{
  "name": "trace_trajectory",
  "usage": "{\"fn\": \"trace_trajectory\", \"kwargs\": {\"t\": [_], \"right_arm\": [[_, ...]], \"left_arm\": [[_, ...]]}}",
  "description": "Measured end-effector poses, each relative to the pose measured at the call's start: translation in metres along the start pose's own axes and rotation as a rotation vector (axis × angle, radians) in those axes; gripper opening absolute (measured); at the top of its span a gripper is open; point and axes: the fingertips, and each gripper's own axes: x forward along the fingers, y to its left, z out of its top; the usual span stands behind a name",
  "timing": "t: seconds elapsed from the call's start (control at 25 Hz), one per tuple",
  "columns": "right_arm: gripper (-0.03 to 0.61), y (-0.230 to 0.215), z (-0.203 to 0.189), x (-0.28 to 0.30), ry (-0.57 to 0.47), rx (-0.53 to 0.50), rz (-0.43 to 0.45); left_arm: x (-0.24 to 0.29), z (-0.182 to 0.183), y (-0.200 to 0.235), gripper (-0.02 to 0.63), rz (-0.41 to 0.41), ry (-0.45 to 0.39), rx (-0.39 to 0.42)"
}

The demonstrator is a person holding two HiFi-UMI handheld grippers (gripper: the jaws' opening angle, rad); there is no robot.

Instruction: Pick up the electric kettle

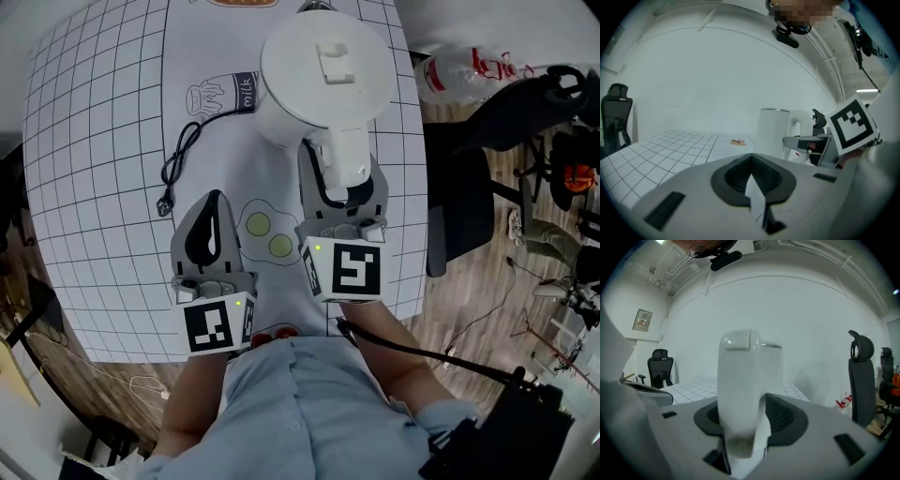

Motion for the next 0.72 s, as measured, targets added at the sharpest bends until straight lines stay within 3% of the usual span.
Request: {"fn": "trace_trajectory", "kwargs": {"t": [0.24,0.72], "right_arm": [[0.144,-0.002,0.008,0.002,-0.021,0.024,0.009],[0.130,-0.012,0.033,0.012,-0.138,0.070,0.035]], "left_arm": [[-0.001,-0.002,0.001,0.000,0.003,0.005,-0.006],[0.001,0.001,0.009,0.000,0.022,-0.002,-0.016]]}}
